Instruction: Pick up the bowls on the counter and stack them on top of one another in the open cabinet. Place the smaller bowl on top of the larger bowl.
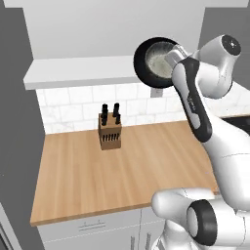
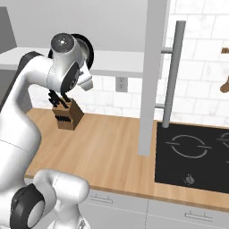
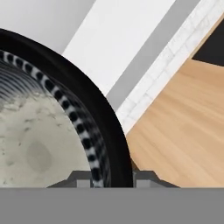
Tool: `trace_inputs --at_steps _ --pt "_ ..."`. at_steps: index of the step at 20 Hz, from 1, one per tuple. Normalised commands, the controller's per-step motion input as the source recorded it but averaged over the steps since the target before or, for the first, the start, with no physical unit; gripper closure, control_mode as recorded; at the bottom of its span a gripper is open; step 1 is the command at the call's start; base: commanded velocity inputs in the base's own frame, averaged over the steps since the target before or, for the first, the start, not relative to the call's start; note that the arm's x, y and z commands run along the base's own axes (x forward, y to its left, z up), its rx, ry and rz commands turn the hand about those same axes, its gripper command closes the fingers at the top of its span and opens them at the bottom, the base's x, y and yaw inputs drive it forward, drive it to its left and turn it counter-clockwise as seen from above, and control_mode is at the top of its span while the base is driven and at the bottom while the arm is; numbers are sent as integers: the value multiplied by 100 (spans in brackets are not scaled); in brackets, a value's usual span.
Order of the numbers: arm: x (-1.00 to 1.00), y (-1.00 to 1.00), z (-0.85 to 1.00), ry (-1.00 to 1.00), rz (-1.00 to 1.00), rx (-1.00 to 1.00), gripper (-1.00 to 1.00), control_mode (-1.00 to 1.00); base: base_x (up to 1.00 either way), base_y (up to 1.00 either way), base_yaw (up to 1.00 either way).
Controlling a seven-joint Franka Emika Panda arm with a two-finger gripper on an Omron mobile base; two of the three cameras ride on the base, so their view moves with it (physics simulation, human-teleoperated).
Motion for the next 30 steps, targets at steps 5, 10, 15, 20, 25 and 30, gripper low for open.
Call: trace_inputs --at_steps 5,10,15,20,25,30 --pt "14 0 1 2 0 3 100 -100 0 0 0" --pt "47 0 0 0 -9 19 100 -100 0 0 0" --pt "79 0 0 1 -16 13 100 -100 0 0 0" --pt "80 0 0 1 -13 8 100 -100 0 0 0" --pt "49 0 0 0 -5 1 -100 -100 0 0 0" --pt "-3 0 0 0 0 0 -100 -100 0 0 0"
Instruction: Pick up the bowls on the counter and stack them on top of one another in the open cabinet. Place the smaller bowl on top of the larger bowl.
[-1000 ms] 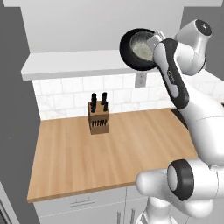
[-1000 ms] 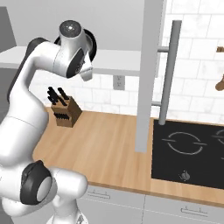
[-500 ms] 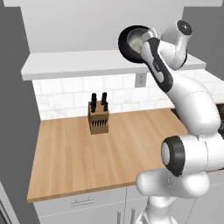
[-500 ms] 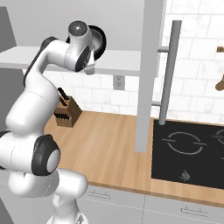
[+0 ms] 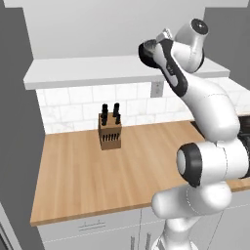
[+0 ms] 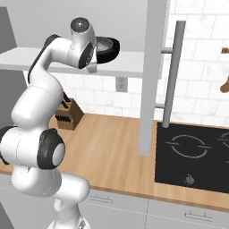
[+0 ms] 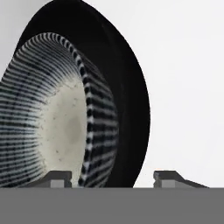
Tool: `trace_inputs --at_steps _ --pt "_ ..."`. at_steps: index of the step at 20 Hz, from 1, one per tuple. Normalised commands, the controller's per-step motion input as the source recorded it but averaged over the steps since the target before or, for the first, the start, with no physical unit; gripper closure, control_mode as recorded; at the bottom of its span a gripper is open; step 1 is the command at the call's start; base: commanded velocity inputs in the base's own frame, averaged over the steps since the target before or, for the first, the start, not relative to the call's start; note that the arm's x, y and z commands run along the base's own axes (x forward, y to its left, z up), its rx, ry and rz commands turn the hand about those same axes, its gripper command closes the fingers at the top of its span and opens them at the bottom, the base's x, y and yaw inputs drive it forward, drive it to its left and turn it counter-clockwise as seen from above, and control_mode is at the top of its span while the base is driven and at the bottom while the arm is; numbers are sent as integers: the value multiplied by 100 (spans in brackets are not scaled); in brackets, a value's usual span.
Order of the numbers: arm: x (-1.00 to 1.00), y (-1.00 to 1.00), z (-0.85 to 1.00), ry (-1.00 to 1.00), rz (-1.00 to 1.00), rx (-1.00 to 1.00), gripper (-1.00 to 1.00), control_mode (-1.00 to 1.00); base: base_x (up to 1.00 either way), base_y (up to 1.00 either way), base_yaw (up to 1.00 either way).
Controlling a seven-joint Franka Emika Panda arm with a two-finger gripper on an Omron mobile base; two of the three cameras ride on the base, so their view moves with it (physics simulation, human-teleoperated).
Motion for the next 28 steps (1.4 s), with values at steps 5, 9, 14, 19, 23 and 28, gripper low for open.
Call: trace_inputs --at_steps 5,9,14,19,23,28 --pt "-66 -3 1 -8 0 2 -100 -100 0 0 0" --pt "-100 -12 0 -15 0 4 -100 -100 0 0 0" --pt "-100 -12 -31 -11 0 1 -100 -100 0 0 0" --pt "-100 -1 -100 2 3 -20 -100 -100 0 0 0" --pt "-100 0 -100 3 10 -23 -100 -100 0 0 0" --pt "-62 3 -100 -19 23 -25 -100 -100 0 0 0"
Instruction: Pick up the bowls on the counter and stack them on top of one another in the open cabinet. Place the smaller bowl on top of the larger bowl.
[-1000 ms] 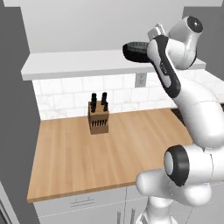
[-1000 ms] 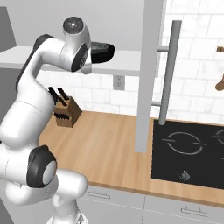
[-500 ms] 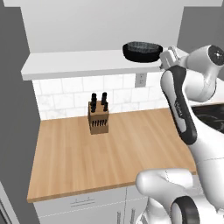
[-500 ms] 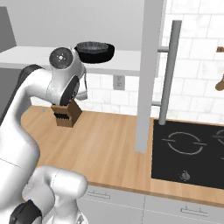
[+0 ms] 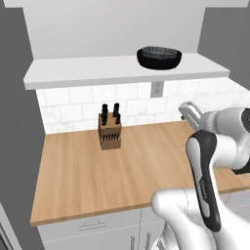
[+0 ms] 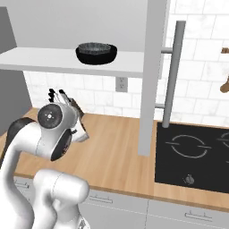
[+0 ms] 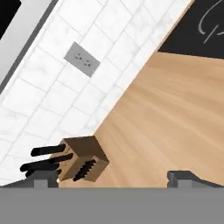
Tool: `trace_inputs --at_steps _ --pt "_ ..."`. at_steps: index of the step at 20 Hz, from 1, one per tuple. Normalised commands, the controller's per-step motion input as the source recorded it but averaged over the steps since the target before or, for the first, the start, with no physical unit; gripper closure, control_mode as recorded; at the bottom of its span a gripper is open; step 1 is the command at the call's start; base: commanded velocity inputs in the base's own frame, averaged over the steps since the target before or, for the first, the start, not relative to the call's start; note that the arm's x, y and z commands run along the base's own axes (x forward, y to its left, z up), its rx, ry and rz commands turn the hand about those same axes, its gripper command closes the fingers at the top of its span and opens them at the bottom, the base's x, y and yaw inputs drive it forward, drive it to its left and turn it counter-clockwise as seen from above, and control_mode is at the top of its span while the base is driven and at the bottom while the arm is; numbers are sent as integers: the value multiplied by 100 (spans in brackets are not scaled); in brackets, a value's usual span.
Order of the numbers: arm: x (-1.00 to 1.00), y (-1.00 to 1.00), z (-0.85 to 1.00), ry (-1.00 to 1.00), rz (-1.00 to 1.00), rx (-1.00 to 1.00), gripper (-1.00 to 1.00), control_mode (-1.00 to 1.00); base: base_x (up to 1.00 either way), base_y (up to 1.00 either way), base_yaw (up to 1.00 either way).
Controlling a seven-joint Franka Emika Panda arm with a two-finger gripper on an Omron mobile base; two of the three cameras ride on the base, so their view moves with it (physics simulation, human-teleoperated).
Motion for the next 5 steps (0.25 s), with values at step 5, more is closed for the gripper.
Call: trace_inputs --at_steps 5 --pt "-8 1 -61 2 8 -23 -100 -100 0 0 0"
